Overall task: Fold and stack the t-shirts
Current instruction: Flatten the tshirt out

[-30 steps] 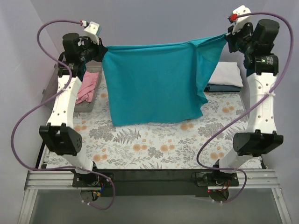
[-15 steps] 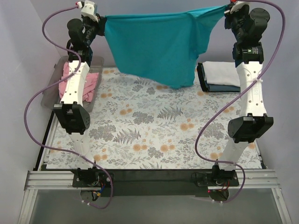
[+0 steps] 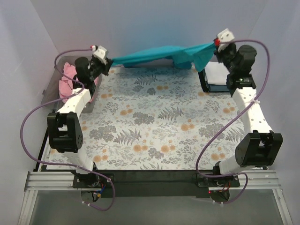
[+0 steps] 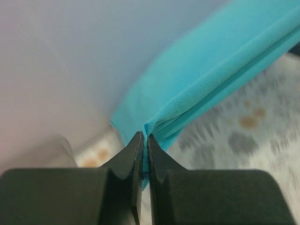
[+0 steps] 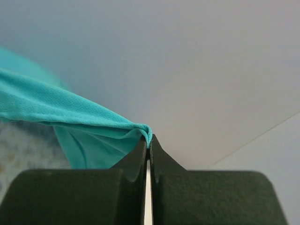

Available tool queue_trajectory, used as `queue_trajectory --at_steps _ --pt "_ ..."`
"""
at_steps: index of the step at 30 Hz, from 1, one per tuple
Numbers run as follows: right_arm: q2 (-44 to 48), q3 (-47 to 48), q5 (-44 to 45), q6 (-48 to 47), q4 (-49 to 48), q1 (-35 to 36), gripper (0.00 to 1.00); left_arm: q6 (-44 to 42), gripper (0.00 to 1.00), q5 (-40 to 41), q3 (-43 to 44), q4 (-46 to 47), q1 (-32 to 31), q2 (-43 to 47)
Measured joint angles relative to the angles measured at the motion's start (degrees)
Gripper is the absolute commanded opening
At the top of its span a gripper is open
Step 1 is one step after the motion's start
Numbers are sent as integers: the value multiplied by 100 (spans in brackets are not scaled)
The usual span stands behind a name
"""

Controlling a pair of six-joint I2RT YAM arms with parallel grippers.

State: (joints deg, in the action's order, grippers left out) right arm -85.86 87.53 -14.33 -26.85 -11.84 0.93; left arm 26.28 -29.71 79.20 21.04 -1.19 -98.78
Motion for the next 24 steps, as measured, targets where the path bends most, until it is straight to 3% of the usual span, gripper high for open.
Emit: queue_trajectory --at_steps 4,9,17,24 --pt "262 -1639 -66 -656 247 116 1 -647 0 -361 -1281 -433 35 20" --pt "688 -2769 -177 -1377 743 140 1 -1296 0 -595 -2090 -1152 55 72" --pt "1134 -2990 -461 -2590 2111 236 1 -2354 0 -798 -2297 -2852 66 463" --pt "1814 -3469 -538 -3799 4002 396 1 -4343 6 -990 -2643 -5335 72 1060"
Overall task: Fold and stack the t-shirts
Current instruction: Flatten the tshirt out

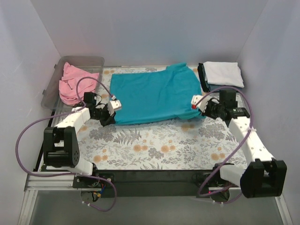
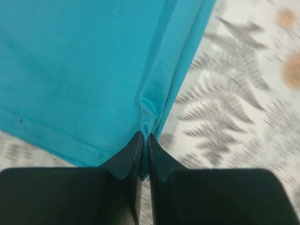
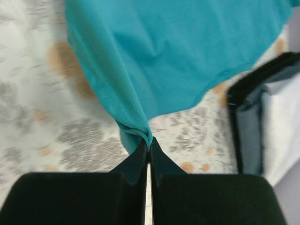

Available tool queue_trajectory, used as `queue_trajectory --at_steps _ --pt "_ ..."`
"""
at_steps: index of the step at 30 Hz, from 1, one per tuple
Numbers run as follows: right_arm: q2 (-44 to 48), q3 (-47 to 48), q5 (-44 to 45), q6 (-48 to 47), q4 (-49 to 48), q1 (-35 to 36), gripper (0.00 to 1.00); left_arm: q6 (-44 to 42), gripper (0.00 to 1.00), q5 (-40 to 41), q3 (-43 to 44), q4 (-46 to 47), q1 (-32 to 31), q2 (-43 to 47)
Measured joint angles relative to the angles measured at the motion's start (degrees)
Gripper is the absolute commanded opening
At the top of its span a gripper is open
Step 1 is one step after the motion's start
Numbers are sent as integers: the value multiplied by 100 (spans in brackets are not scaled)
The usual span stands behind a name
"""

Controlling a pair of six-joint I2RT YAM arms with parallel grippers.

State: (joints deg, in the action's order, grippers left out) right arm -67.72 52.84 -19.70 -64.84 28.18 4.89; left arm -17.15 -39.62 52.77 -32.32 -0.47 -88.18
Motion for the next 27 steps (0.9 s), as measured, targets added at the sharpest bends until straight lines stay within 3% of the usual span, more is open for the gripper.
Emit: queue_trajectory --at_steps 3,4,5,6,7,11,14,15,18,21,27 --pt "811 -616 31 -323 743 376 2 -870 23 -31 -540 -909 -2 621" --pt "1043 -780 31 -382 953 544 15 -1150 41 -28 -717 -1222 0 828" --pt "1335 -944 48 -411 1228 785 33 -1434 54 -24 -890 -1467 -2 1056" --pt "1596 -1056 57 -411 1453 1021 85 -1652 60 -20 -1032 -1694 0 1261" --pt "1902 -1143 68 -439 1718 1305 98 -1832 65 -24 -1150 -1943 0 1497" --pt "2608 -1049 160 -435 2308 1698 97 -2020 66 -72 -1161 -2608 -2 2245" --pt "2328 -654 271 -269 2465 1700 78 -1727 60 -356 -697 -2815 142 2227" --pt "2057 -505 304 -164 2452 1700 65 -1561 57 -472 -525 -2785 201 2107" --pt "973 -70 321 208 2371 1700 45 -940 47 -667 -192 -2546 278 1663" --pt "-374 343 396 800 2127 1698 35 -37 43 -658 0 -2085 278 1106" --pt "-2017 872 640 1576 1639 1567 27 1456 43 -98 144 -1132 278 431"
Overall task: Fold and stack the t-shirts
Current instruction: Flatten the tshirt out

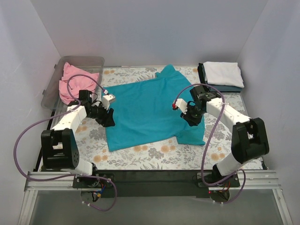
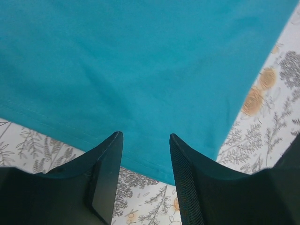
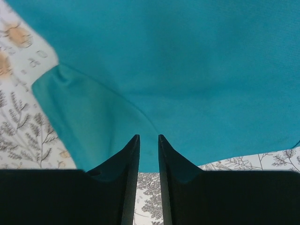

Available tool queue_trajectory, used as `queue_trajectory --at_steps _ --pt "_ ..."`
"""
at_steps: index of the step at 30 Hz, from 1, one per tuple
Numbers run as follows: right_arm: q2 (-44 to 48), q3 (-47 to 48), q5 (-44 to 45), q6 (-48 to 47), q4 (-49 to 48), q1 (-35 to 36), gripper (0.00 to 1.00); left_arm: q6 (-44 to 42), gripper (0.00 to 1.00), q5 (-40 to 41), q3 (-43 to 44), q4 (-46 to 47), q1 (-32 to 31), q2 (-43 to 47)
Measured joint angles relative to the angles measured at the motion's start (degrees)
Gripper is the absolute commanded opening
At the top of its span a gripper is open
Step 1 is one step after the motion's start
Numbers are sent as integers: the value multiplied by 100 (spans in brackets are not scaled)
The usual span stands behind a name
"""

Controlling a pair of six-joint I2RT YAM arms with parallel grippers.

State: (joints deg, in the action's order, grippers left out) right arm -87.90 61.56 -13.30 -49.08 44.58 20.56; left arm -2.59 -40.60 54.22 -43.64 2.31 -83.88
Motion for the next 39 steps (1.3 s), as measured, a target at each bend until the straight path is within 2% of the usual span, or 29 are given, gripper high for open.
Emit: queue_trajectory --at_steps 8,14,19,25,29,31,33,34,35,39 --pt "-1003 256 426 350 -262 -76 24 802 43 713 264 717 -66 -901" --pt "-1078 -107 682 369 -219 35 23 973 39 1167 245 955 -219 -1386" --pt "-809 -442 868 264 -66 479 23 743 37 1462 142 1005 -321 -1268" --pt "-435 -935 457 164 793 1300 27 13 36 1554 -66 286 -330 -957" --pt "-334 -841 122 107 1353 1187 36 -295 37 1355 24 -514 -297 -892" --pt "-367 -306 -37 129 1626 846 36 -293 41 1165 289 -809 -286 -857" --pt "-573 710 -269 267 1696 341 37 -157 45 973 686 -859 -280 -855" --pt "-767 1335 -365 417 1685 81 37 -42 46 881 933 -774 -280 -855" --pt "-951 1851 -428 544 1617 -116 33 103 48 791 1156 -619 -280 -855" --pt "-2116 4249 -619 1368 1211 -905 30 944 49 693 1786 273 -280 -949"
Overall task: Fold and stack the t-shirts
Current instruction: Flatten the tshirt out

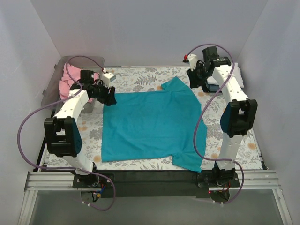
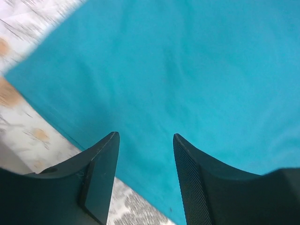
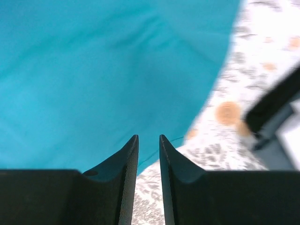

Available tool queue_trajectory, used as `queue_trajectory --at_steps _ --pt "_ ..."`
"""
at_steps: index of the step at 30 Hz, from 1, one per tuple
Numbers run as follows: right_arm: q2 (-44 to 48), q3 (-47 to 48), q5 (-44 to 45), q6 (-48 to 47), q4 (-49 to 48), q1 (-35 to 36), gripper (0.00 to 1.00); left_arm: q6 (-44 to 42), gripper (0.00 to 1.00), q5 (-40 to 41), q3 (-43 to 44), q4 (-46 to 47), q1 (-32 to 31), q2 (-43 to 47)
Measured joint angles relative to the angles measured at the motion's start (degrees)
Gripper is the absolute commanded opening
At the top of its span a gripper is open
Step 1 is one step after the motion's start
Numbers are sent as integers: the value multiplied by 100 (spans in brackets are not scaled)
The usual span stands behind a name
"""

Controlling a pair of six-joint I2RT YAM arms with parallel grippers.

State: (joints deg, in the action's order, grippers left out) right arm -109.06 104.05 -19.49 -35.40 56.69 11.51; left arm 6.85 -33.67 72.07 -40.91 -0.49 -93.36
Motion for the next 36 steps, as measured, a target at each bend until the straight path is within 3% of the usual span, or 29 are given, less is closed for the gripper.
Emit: queue_trajectory --at_steps 4,7,15,30,36 --pt "-1128 1550 205 761 -435 -313 29 800 51 55 680 758 13 -555" --pt "-1731 1963 446 1158 -693 -306 29 1287 52 160 1075 1224 101 -1060" --pt "-2396 1906 802 1880 -1519 -306 46 1845 53 525 1362 1690 225 -1628" --pt "-3383 1982 890 2583 -2931 -315 55 2044 57 697 1502 1871 219 -2184" --pt "-3482 1993 903 2568 -3220 -234 64 2044 58 741 1641 1845 219 -2277"
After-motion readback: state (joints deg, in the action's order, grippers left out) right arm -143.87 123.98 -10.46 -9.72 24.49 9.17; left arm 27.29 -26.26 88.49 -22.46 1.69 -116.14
